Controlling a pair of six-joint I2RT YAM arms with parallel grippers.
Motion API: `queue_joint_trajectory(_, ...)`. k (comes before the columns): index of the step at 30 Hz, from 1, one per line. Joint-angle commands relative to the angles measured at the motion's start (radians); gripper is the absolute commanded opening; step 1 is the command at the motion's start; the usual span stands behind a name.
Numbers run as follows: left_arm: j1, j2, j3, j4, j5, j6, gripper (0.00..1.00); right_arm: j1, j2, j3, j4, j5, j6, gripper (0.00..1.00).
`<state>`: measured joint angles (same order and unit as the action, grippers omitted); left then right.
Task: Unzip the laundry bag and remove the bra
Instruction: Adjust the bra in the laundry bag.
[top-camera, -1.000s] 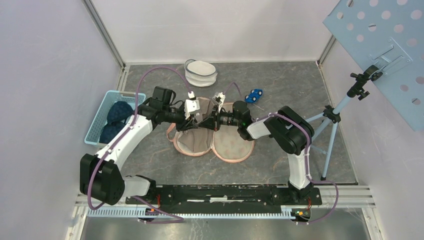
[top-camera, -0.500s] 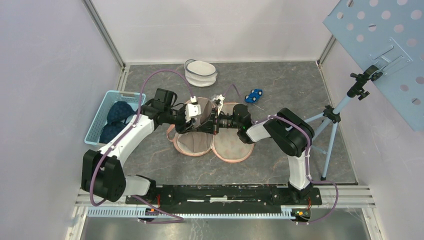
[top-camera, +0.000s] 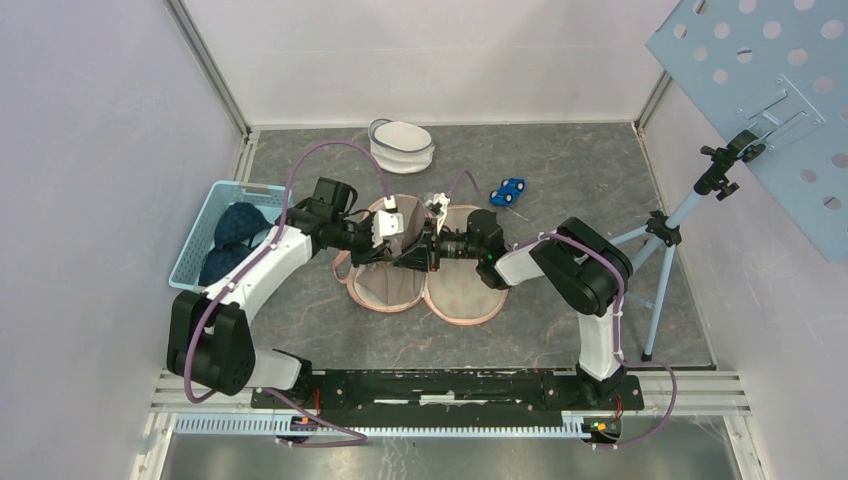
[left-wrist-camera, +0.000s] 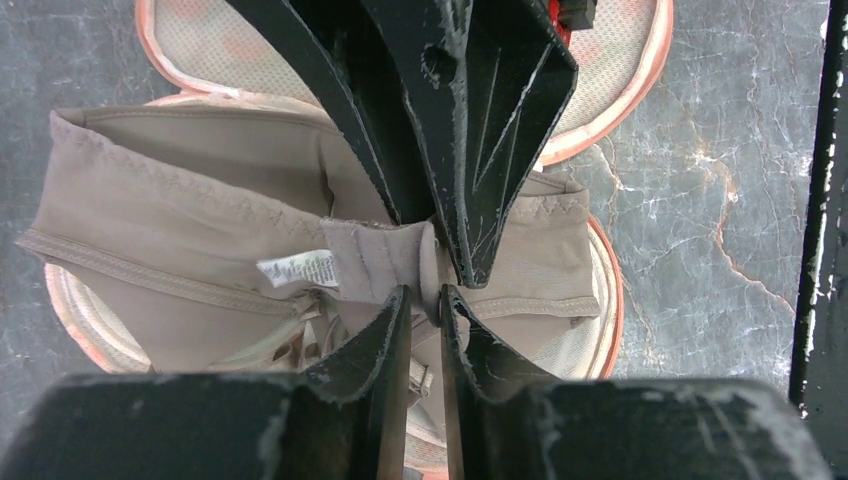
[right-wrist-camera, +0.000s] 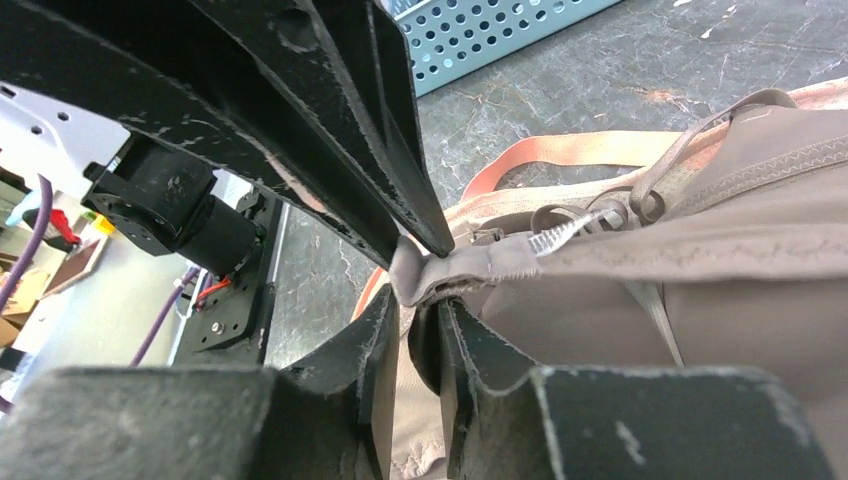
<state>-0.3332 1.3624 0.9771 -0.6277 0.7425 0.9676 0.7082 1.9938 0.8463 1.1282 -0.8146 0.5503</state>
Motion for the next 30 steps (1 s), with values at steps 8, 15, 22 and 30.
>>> queue_joint_trajectory(8,0.004,0.026,0.056,-0.031,0.054,0.028,0.08,0.008,-0.051,0.001,0.016,-0.002,-0.074,0.26)
queue_joint_trajectory(15,0.004,0.018,0.054,-0.021,0.065,-0.003,0.02,0.01,-0.046,-0.001,-0.008,0.021,-0.098,0.19)
queue_joint_trajectory(22,0.004,-0.034,0.037,-0.086,0.116,0.03,0.02,0.006,-0.032,0.028,-0.046,0.075,-0.065,0.0)
queue_joint_trajectory(30,0.002,-0.053,0.042,-0.222,0.103,0.139,0.02,-0.016,0.018,0.054,0.021,0.077,0.093,0.0)
